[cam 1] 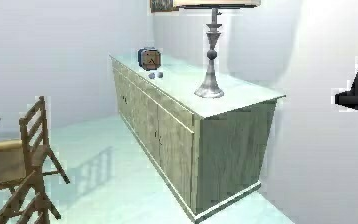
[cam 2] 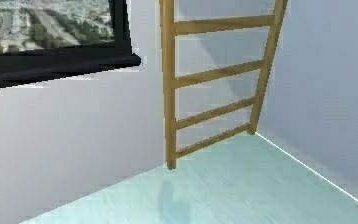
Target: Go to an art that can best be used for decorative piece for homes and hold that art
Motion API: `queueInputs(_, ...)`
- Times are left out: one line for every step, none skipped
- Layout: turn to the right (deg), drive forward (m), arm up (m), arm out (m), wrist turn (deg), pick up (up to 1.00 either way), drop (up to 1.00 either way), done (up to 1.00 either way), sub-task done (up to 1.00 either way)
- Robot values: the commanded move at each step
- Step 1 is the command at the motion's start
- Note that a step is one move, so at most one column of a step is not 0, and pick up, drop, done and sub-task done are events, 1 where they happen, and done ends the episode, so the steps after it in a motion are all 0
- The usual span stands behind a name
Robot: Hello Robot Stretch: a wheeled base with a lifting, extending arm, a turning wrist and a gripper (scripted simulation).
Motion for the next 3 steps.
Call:
queueInputs(-27.0, 0.0, 0.0, 0.0, 0.0, 0.0, 0.0, 0.0, 0.0)
queueInputs(0.0, 0.55, 0.0, 0.0, 0.0, 0.0, 0.0, 0.0, 0.0)
queueInputs(-45.0, 0.0, 0.0, 0.0, 0.0, 0.0, 0.0, 0.0, 0.0)
